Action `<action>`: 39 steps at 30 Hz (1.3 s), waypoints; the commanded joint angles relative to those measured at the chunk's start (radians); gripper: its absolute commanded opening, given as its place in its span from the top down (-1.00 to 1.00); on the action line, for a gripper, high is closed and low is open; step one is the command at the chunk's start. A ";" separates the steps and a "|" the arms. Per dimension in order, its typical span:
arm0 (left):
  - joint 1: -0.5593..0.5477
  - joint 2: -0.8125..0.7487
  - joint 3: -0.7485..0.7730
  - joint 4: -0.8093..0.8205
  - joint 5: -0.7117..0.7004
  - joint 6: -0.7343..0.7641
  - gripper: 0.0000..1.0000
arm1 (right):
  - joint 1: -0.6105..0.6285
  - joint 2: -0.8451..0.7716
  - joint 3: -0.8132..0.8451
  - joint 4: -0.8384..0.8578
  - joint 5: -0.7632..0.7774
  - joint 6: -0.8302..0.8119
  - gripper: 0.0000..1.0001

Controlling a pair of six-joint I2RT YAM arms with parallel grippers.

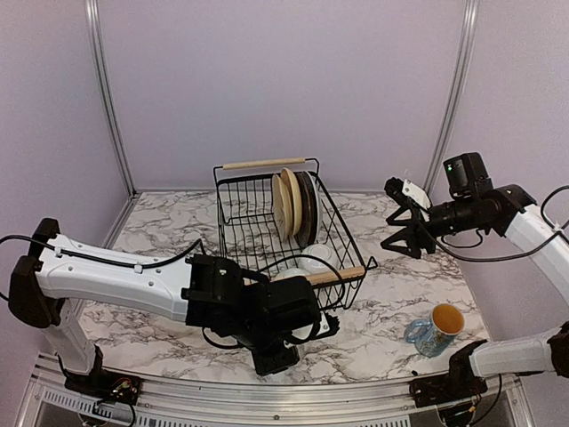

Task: Load the mixed dishes into the dish rack
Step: Grab the cup from the corner of the board, then pass from the left arm to the right

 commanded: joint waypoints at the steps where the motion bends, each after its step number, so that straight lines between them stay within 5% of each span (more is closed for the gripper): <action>1: 0.006 -0.108 0.050 0.157 0.037 0.018 1.00 | -0.009 -0.014 0.017 0.008 -0.032 -0.002 -0.41; 5: 0.039 -0.140 0.083 0.200 0.131 0.007 1.00 | -0.016 0.005 0.037 0.021 -0.052 0.013 -0.51; 11: 0.130 -0.274 0.002 0.385 0.331 -0.051 1.00 | -0.053 -0.076 0.017 0.073 -0.108 -0.009 -0.96; 18: 0.273 -0.416 -0.098 0.615 0.600 -0.177 1.00 | -0.054 -0.167 0.007 0.046 -0.207 -0.171 -0.96; 24: 0.392 -0.452 -0.150 0.785 0.785 -0.305 1.00 | -0.053 -0.126 0.054 0.029 -0.306 -0.286 -0.68; 32: 0.589 -0.396 -0.259 1.482 1.022 -0.874 1.00 | -0.018 -0.079 0.035 0.213 -0.231 -0.268 -0.47; 39: 0.683 -0.181 -0.210 2.073 1.022 -1.512 1.00 | 0.059 -0.046 0.061 0.279 -0.095 -0.323 -0.48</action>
